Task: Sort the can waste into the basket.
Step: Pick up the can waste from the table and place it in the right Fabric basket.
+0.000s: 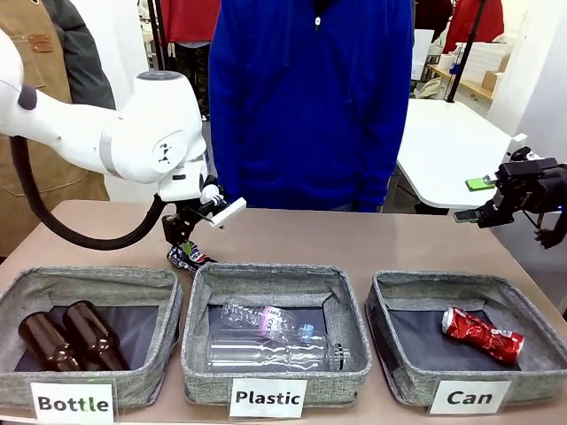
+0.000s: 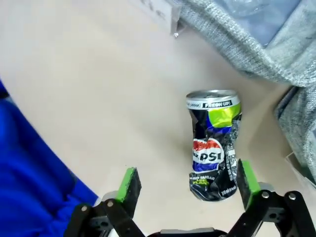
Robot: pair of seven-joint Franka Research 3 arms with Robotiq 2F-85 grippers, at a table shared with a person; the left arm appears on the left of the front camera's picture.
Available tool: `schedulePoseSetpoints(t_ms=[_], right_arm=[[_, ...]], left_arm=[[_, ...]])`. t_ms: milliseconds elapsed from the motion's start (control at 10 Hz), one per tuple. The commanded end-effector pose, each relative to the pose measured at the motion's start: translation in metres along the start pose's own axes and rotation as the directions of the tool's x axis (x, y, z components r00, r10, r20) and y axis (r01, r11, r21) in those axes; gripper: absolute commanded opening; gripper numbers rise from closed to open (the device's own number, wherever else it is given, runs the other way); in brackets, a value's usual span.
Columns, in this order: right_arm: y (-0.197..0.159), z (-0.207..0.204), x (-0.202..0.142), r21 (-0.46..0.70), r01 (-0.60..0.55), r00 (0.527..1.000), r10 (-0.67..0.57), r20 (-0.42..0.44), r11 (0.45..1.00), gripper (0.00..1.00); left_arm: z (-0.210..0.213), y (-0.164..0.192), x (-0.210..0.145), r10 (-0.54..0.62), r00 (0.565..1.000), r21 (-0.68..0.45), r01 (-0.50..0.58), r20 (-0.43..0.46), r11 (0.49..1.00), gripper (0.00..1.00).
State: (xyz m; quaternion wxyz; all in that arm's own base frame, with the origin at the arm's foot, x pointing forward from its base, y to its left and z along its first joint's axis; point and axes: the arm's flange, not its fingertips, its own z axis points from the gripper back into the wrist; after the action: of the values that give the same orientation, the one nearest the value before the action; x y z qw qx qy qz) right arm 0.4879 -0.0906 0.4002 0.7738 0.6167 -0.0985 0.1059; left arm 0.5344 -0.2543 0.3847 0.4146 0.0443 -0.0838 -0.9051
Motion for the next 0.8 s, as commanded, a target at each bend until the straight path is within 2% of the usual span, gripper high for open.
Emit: schedulePoseSetpoints(t_ms=[0,100,200,400,600,700], right_arm=[[0.004,0.001,-0.002,-0.004,-0.003,1.0,0.003,-0.008,1.0,1.0],[0.004,0.001,-0.002,-0.004,-0.003,1.0,0.003,-0.008,1.0,1.0],[0.004,0.001,-0.002,-0.004,-0.003,1.0,0.003,-0.008,1.0,1.0],[0.004,0.001,-0.002,-0.004,-0.003,1.0,0.003,-0.008,1.0,1.0],[0.004,0.001,-0.002,-0.004,-0.003,1.0,0.003,-0.008,1.0,1.0],[0.004,0.001,-0.002,-0.004,-0.003,1.0,0.003,-0.008,1.0,1.0]], left_arm=[[-0.002,0.0,0.003,-0.043,0.999,-0.009,0.043,0.003,0.999,1.0],[-0.009,-0.004,0.007,-0.027,0.999,-0.043,0.027,0.018,0.999,1.0],[-0.016,-0.008,0.004,-0.009,0.997,-0.077,0.015,0.073,0.997,1.0],[-0.03,-0.009,-0.001,0.061,0.997,-0.131,-0.054,0.05,0.99,1.0],[-0.041,-0.007,-0.003,0.079,0.995,-0.156,-0.069,0.057,0.985,1.0],[-0.048,-0.002,-0.004,0.054,0.996,-0.183,-0.041,0.067,0.982,1.0]])
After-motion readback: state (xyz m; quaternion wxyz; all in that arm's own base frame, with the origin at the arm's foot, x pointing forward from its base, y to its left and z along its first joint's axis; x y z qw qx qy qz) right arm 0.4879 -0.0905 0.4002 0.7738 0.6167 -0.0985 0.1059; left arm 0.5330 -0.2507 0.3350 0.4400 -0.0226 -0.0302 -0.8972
